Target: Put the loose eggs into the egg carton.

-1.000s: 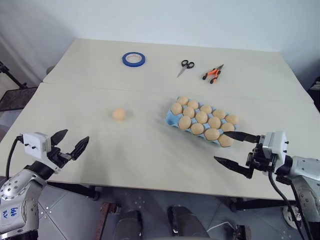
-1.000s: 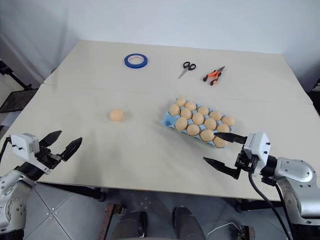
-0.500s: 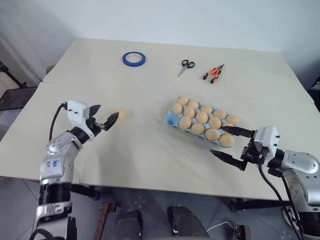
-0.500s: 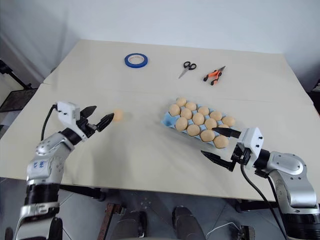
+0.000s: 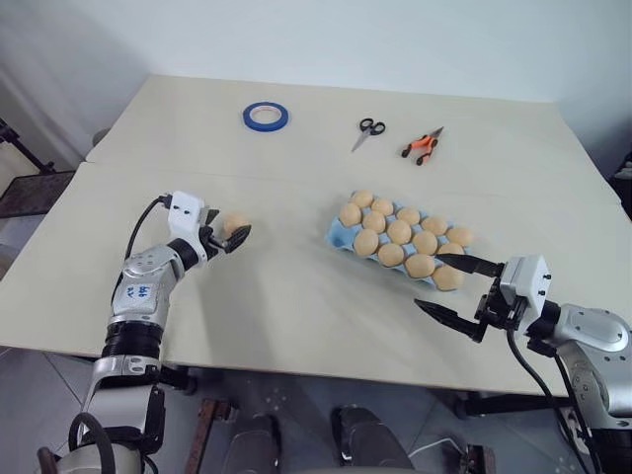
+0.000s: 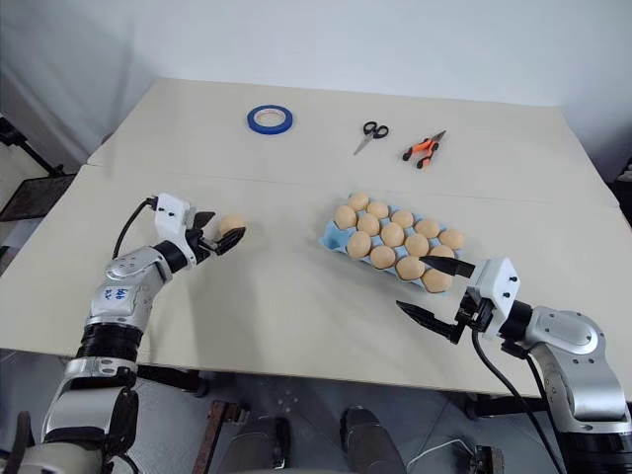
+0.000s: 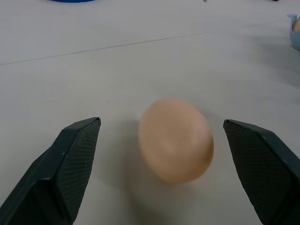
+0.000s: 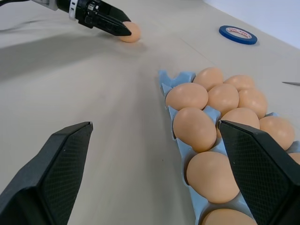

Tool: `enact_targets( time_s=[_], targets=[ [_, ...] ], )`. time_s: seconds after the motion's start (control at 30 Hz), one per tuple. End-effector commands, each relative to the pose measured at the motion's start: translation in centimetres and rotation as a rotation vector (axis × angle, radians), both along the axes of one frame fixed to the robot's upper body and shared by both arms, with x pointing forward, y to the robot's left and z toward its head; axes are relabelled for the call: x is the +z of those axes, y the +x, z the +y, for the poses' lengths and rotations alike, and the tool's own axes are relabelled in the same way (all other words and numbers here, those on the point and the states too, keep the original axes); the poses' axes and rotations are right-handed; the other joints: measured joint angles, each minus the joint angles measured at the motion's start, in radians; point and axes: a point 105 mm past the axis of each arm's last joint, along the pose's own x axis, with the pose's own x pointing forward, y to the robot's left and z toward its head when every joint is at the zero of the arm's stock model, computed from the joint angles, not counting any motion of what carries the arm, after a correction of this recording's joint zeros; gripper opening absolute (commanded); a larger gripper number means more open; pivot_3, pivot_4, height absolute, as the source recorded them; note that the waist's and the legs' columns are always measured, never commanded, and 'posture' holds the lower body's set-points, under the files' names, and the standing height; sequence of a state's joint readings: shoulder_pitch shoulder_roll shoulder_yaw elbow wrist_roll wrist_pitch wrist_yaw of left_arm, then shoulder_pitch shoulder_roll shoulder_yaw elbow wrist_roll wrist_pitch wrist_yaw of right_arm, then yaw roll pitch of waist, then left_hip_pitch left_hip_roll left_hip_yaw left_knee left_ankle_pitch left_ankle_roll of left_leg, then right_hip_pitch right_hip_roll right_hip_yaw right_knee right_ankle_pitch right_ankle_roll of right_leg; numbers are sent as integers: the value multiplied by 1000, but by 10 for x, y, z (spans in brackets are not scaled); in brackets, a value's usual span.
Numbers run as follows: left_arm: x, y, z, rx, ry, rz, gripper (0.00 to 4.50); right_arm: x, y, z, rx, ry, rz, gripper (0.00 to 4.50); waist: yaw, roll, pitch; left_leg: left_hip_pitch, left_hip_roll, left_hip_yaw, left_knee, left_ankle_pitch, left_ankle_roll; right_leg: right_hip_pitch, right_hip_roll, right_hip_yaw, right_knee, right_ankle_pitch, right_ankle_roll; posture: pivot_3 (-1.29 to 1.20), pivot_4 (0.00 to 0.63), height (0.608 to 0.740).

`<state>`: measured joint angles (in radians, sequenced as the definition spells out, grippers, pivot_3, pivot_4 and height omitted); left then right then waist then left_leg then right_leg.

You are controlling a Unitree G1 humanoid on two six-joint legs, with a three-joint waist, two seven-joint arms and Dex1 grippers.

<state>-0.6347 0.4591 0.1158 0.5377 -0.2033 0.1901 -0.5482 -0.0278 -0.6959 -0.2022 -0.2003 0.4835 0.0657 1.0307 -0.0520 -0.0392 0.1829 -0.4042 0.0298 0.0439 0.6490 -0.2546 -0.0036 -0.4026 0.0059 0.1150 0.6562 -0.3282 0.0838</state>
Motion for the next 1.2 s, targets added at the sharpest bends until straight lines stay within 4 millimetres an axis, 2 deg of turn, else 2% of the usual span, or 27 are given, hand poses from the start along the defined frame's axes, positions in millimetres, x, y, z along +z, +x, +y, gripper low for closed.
enact_targets(
  time_s=[0.03, 0.13, 0.33, 0.4, 0.5, 0.6, 0.7, 0.77, 1.0, 1.2],
  targets=[
    [6, 8, -6, -22, 33, -18, 4471, 11, 0, 1, -1, 4, -54, 4500, 1, 0, 0, 0, 0, 0, 0, 0, 0, 0, 0, 0, 0, 0, 0, 0, 150, 740],
    [4, 15, -2, 18, 37, -17, 3852, 12, 3, 1, -5, 4, -58, 4500, -1, 0, 0, 0, 0, 0, 0, 0, 0, 0, 0, 0, 0, 0, 0, 0, 150, 740],
    [3, 19, -4, 0, 36, -23, 1997, 13, 5, 0, -21, 4, -71, 4500, 1, 0, 0, 0, 0, 0, 0, 0, 0, 0, 0, 0, 0, 0, 0, 0, 150, 740],
    [6, 19, -5, -12, 37, -35, 1661, 13, 5, 0, -25, 3, -73, 4500, 2, 0, 0, 0, 0, 0, 0, 0, 0, 0, 0, 0, 0, 0, 0, 0, 150, 740],
    [27, 23, -20, -77, 14, -89, 1610, 14, 5, -2, -39, 3, -77, 4500, 3, 0, 0, 0, 0, 0, 0, 0, 0, 0, 0, -1, 0, 0, 0, 0, 150, 740],
    [48, 25, -45, -181, 10, -142, 1610, 14, 6, -2, -50, 6, -82, 4500, 13, 0, 0, 0, 0, 0, 0, 0, 0, 0, 0, -1, 0, 0, 0, 0, 150, 740],
    [72, 22, -89, -361, -10, -197, 1610, 14, 5, -2, -61, 10, -89, 4500, 25, 0, 0, -1, -1, 1, 0, 0, 0, 0, 0, -1, 0, 0, 0, 0, 150, 740],
    [79, 18, -111, -452, -21, -207, 1610, 14, 4, -3, -68, 12, -93, 4500, 27, 0, 0, -1, -1, 1, 0, 0, 0, 0, 0, -1, -1, 0, 0, 0, 150, 740],
    [74, 6, -171, -707, 23, -165, 1610, 13, -4, -9, -124, 16, -103, 4500, 18, 0, 0, 0, -1, 6, -1, 0, 0, -1, 2, -2, -3, 0, 2, 0, 150, 740],
    [69, 4, -181, -756, 41, -147, 1610, 11, -12, -11, -165, 19, -106, 4500, 15, 0, 0, 0, -1, 7, -1, 0, 0, -2, 3, 0, -2, 0, 2, 0, 150, 740]
  ],
)
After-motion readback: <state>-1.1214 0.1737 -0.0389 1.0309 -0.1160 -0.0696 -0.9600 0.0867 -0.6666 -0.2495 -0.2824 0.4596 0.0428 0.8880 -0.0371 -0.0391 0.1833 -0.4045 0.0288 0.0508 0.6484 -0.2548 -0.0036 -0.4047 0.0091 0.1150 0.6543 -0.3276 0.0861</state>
